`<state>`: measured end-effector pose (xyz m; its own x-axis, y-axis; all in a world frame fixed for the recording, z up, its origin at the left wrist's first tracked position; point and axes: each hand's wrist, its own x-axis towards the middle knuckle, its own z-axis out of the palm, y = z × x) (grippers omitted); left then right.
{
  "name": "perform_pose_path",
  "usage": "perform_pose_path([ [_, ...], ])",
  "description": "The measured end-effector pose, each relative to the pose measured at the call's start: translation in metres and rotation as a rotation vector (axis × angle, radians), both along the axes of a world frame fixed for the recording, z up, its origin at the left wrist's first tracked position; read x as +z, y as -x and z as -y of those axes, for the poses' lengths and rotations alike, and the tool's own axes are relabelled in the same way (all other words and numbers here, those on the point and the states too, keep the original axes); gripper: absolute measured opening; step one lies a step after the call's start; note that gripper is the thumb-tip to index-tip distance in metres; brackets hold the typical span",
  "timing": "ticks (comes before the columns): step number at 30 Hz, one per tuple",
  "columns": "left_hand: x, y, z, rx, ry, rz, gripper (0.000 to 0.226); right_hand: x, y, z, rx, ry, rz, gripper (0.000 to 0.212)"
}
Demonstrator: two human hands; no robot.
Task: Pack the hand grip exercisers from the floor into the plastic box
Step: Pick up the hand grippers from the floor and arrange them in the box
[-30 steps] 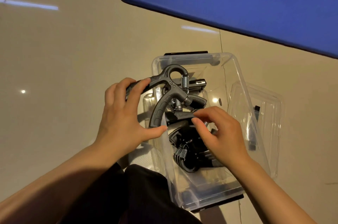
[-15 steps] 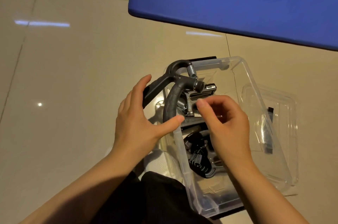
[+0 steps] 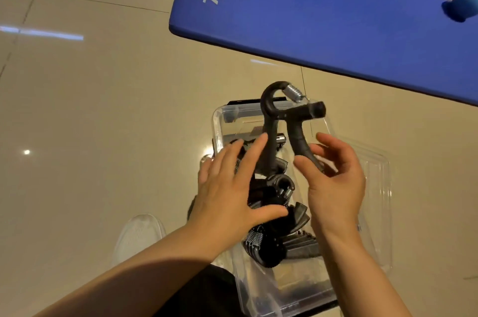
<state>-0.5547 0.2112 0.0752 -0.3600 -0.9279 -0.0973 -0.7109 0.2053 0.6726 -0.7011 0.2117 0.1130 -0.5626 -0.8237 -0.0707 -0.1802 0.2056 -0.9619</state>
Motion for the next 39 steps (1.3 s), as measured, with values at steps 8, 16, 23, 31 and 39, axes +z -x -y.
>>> perform_pose_path([
  [8, -0.020, -0.037, 0.013, -0.184, -0.085, 0.318, 0.111, -0.068, 0.056, 0.002, 0.776, 0.026, -1.061, 0.027],
  [16, -0.019, -0.034, 0.013, -0.199, -0.133, 0.362, 0.113, -0.090, 0.058, -0.017, 0.889, -0.323, -1.029, 0.049],
  [23, -0.020, -0.036, 0.014, -0.184, -0.161, 0.353, 0.112, -0.084, 0.062, 0.011, 1.000, -0.633, -1.076, 0.101],
  [31, -0.021, -0.034, 0.014, -0.173, -0.187, 0.357, 0.105, -0.067, 0.048, 0.037, 0.829, -0.288, -1.433, 0.080],
  [39, -0.020, -0.033, 0.015, -0.184, -0.193, 0.386, 0.103, -0.104, 0.056, 0.053, 0.972, -0.335, -1.400, 0.069],
])
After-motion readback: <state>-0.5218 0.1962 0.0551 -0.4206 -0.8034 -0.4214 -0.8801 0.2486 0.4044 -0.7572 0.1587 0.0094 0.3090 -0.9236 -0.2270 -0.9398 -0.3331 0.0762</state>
